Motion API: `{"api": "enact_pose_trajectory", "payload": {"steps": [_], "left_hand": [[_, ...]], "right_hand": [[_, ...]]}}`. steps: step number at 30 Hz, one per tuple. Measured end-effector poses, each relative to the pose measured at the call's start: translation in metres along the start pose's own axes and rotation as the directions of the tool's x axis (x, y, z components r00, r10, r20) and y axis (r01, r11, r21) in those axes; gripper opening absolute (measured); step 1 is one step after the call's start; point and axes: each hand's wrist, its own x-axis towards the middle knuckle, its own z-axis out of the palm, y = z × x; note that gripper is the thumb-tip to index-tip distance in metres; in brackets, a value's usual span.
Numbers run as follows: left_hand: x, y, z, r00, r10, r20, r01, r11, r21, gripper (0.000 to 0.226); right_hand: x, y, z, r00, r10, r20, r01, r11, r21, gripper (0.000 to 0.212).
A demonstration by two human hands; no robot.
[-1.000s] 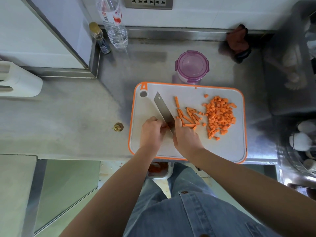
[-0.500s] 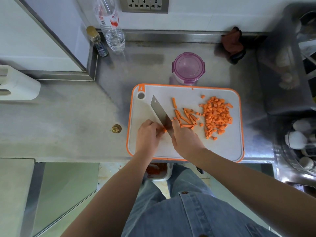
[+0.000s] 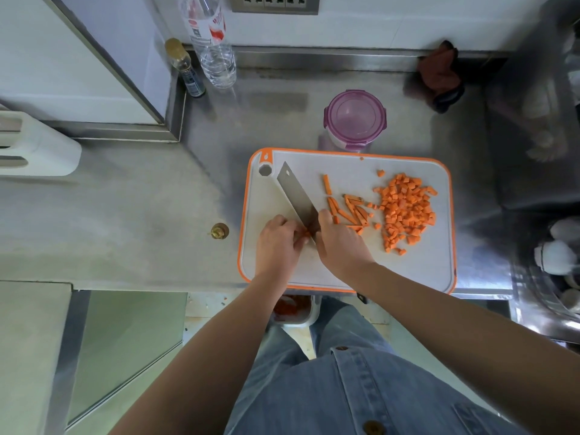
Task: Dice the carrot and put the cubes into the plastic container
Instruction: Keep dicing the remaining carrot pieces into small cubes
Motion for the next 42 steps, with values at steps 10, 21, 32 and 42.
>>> {"api": "enact_pose_trajectory", "payload": {"steps": [10,21,32,42], "left_hand": [[-0.008,0.001,-0.003,1.0,-0.006,-0.024,0.008,0.997,0.083,0.021],[-0.006,0.0,0.002,0.998,-0.045,-0.034,0.048,0.997,0.064,0.012],[-0.008,-0.004,0.001,0.998,-0.02,-0.053,0.021,0.999,0.031,0.017],[-0.008,-0.005,0.005,0.998,-0.032,-0.052,0.034,0.999,0.025,0.007]], "right_hand": [[-0.009,0.004,-0.004,0.997,-0.073,-0.027,0.073,0.997,-0.014,0.024],[-0.006,-0.002,0.008,0.998,-0.016,0.056,0.019,0.999,-0.048,0.038],[-0.003,0.006,0.002,0.995,-0.067,-0.075,0.071,0.996,0.056,0.016],[-0.011,0.007,0.008,0.997,-0.075,0.025,0.075,0.997,-0.024,0.022]]}}
